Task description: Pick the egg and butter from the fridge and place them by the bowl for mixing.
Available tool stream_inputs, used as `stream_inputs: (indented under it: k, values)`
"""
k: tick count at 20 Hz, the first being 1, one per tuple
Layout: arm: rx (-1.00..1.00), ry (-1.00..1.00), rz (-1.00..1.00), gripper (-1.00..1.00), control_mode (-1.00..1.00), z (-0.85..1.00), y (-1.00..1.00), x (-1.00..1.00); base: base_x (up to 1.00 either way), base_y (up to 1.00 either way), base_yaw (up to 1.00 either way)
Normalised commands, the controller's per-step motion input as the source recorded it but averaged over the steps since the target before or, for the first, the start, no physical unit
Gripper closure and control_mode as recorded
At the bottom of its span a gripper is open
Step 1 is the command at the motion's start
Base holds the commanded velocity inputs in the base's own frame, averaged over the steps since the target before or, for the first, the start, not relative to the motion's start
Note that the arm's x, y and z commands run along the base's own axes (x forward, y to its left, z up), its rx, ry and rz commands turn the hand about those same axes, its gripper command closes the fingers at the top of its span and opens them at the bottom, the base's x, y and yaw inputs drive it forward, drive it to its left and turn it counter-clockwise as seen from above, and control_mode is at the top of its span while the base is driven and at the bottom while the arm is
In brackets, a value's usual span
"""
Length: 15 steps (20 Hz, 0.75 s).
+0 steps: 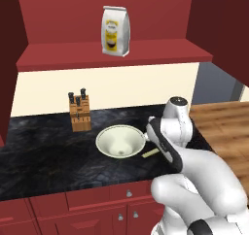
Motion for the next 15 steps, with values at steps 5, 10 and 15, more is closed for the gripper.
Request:
stream_inputs:
  k: [5, 10, 15]
  values:
    - [-0.06, -0.11, 0.36, -1.0, -1.0, 0.44, 0.0, -0.45, 0.0, 0.0, 0.0]
    - [-0.08, -0.08, 0.35, -1.0, -1.0, 0.43, 0.06, -0.43, 0.0, 0.0, 0.0]
    - [-0.07, -0.07, 0.26, -1.0, -1.0, 0.45, 0.11, -0.39, 0.0, 0.0, 0.0]
